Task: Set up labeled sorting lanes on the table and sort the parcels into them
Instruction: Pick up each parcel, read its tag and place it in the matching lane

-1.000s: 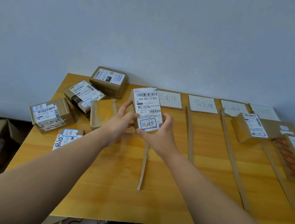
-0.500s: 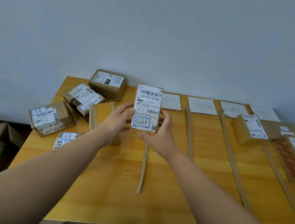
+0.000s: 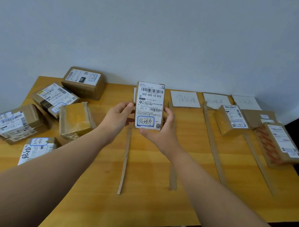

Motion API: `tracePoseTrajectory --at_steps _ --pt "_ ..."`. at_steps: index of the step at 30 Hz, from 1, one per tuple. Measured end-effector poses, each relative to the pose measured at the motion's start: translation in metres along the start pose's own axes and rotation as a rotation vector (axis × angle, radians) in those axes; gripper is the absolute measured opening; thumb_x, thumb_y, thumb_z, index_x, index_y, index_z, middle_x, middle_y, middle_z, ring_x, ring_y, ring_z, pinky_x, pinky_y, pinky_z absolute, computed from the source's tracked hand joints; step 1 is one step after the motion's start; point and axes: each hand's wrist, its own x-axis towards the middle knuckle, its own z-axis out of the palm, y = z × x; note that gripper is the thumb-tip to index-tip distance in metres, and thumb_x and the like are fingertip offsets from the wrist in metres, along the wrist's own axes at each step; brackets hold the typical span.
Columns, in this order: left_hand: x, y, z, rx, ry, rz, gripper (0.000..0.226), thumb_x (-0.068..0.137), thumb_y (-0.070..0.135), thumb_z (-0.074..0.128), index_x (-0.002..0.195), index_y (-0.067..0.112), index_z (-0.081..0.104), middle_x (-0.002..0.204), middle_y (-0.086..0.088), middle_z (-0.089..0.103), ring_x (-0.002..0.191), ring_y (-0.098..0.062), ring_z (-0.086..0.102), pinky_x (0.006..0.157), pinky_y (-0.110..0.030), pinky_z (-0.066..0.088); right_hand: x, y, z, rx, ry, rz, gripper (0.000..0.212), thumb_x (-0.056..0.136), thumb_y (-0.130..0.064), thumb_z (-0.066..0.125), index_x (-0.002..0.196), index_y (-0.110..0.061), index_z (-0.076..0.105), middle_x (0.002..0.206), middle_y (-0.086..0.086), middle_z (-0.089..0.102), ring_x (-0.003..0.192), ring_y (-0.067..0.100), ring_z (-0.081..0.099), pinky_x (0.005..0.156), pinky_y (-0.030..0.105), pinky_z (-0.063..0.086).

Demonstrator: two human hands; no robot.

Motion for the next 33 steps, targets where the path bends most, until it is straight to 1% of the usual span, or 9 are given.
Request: tracePoseTrajectory --at_steps 3,5,11,14,17,20,23,29,33 --pt "0.004 0.007 0.035 0.016 -0.013 0.005 0.030 0.099 0.037 0.044 0.120 0.023 0.059 0.104 0.007 0.070 0.095 -0.014 0.067 0.086 -0.031 0.052 0.001 0.011 -0.035 0.004 0.000 0.003 0.098 0.073 -0.025 0.082 0.142 -0.029 0.013 0.127 -0.015 0.050 0.117 0.001 0.051 0.101 0.027 0.043" --pt "0.006 0.013 0.062 0.024 -0.024 0.009 0.029 0.098 0.038 0.048 0.118 0.022 0.060 0.104 0.006 0.070 0.095 -0.015 0.068 0.084 -0.031 0.053 0.002 0.020 -0.064 0.009 -0.005 0.007 0.098 0.073 -0.023 0.082 0.142 -0.028 0.013 0.131 -0.010 0.050 0.119 0.005 0.052 0.099 0.025 0.045" --pt "0.011 0.028 0.148 -0.023 -0.061 -0.046 0.025 0.095 0.029 0.056 0.119 0.024 0.062 0.111 0.002 0.070 0.096 -0.018 0.068 0.084 -0.032 0.052 0.008 0.046 -0.160 -0.010 -0.019 -0.001 0.092 0.077 -0.018 0.080 0.141 -0.025 0.015 0.107 -0.030 0.047 0.085 -0.033 0.047 0.068 -0.005 0.039" --pt "0.013 0.034 0.181 -0.054 -0.083 -0.056 0.033 0.093 0.029 0.060 0.126 0.023 0.061 0.116 0.001 0.068 0.102 -0.016 0.066 0.081 -0.027 0.051 0.016 0.054 -0.199 -0.040 -0.041 -0.003 0.094 0.075 -0.022 0.082 0.142 -0.024 0.015 0.110 -0.030 0.048 0.096 -0.021 0.051 0.087 0.008 0.043" --pt "0.018 0.038 0.207 -0.053 -0.034 -0.025 0.034 0.088 0.032 0.067 0.122 0.029 0.063 0.124 0.003 0.062 0.117 -0.013 0.055 0.097 -0.035 0.046 0.021 0.056 -0.228 -0.036 -0.072 -0.011 0.098 0.074 -0.026 0.082 0.144 -0.023 0.014 0.123 -0.019 0.048 0.116 0.001 0.048 0.103 0.027 0.041" --pt "0.022 0.043 0.230 -0.094 -0.027 -0.054 0.028 0.084 0.029 0.071 0.110 0.033 0.063 0.131 -0.001 0.053 0.123 -0.017 0.049 0.097 -0.041 0.047 0.026 0.061 -0.250 -0.052 -0.095 -0.016 0.101 0.074 -0.026 0.082 0.147 -0.022 0.012 0.112 -0.031 0.044 0.116 0.002 0.044 0.099 0.024 0.037" --pt "0.027 0.042 0.250 -0.179 -0.104 -0.107 0.022 0.086 0.019 0.069 0.102 0.025 0.055 0.126 -0.011 0.061 0.108 -0.022 0.061 0.086 -0.038 0.052 0.031 0.071 -0.267 -0.058 -0.120 0.002 0.109 0.071 -0.027 0.084 0.149 -0.022 0.008 0.123 -0.018 0.049 0.120 0.004 0.046 0.101 0.026 0.039" --pt "0.034 0.017 0.291 -0.018 -0.162 -0.211 0.023 0.084 0.022 0.072 0.094 0.024 0.051 0.119 -0.006 0.064 0.104 -0.020 0.059 0.088 -0.037 0.045 0.033 0.096 -0.292 -0.127 -0.103 0.084 0.109 0.056 -0.045 0.086 0.142 -0.027 0.021 0.130 -0.011 0.049 0.120 0.009 0.049 0.103 0.034 0.044" --pt "0.040 0.004 0.315 0.061 -0.156 -0.228 0.020 0.087 0.025 0.068 0.099 0.019 0.053 0.112 -0.008 0.065 0.098 -0.023 0.057 0.088 -0.039 0.046 0.028 0.113 -0.312 -0.209 -0.086 0.176 0.107 0.062 -0.041 0.085 0.145 -0.022 0.021 0.128 -0.012 0.053 0.115 0.008 0.051 0.093 0.025 0.045"
